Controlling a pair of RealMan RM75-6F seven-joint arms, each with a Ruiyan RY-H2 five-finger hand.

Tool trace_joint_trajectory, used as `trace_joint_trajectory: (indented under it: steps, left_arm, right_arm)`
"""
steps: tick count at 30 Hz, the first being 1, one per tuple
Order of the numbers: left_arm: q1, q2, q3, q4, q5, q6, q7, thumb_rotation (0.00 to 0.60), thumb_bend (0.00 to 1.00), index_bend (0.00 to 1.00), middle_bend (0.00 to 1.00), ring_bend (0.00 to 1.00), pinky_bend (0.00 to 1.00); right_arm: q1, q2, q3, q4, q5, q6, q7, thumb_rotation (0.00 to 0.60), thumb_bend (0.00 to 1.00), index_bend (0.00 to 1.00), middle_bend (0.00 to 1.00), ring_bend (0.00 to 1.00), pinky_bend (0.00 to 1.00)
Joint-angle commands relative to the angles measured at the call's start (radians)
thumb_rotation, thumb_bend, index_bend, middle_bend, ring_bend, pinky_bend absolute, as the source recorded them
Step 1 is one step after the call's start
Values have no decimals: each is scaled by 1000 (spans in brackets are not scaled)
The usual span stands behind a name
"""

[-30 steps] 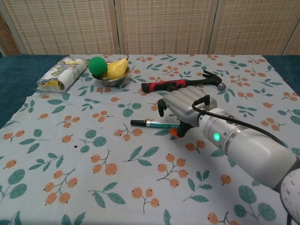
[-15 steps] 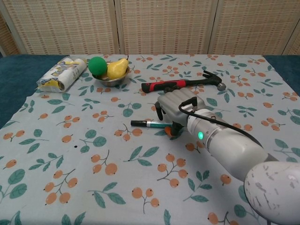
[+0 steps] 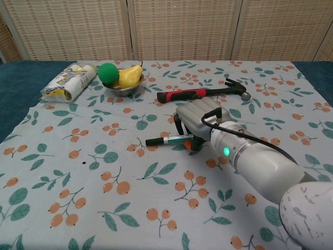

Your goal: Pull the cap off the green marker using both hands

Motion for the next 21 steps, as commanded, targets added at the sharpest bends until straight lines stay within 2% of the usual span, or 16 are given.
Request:
trace_joint_trajectory:
  steps: [1, 2, 5, 10, 13, 17, 21]
  left_arm:
    - [2, -7, -1, -7, -6, -3, 14, 600, 459, 0, 0, 0, 71]
    - [1, -12, 0, -15, -7, -8, 19, 600, 459, 0, 0, 0, 78]
    - [-7, -27, -3, -38, 4, -10, 28, 600, 458, 0, 0, 0, 124]
    - [-54, -49, -21, -86, 72, -21, 145, 600, 458, 14, 65, 13, 248]
    - [-98, -67, -33, -118, 126, -56, 258, 600, 459, 79, 135, 78, 324]
    - [-156, -104, -45, -169, 133, -152, 372, 600, 459, 200, 258, 171, 395]
    - [-197, -160, -58, -193, 133, -216, 457, 600, 458, 225, 276, 196, 410]
  right_arm:
    - [-11, 35, -28, -33, -57, 20, 51, 600, 386, 824, 669, 322, 0]
    - [-15, 47, -31, -46, -67, 21, 70, 600, 398, 855, 703, 371, 0]
    - [-17, 74, -26, -83, -73, 24, 88, 600, 430, 871, 742, 434, 0]
    - [-16, 123, -39, -162, -107, 31, 102, 600, 442, 871, 760, 462, 0]
    - [-18, 159, -47, -223, -121, 37, 99, 600, 442, 871, 762, 466, 0]
    - [-27, 201, -55, -299, -128, 48, 104, 600, 442, 871, 771, 474, 0]
    - [-33, 228, -71, -343, -152, 62, 115, 600, 446, 871, 778, 481, 7]
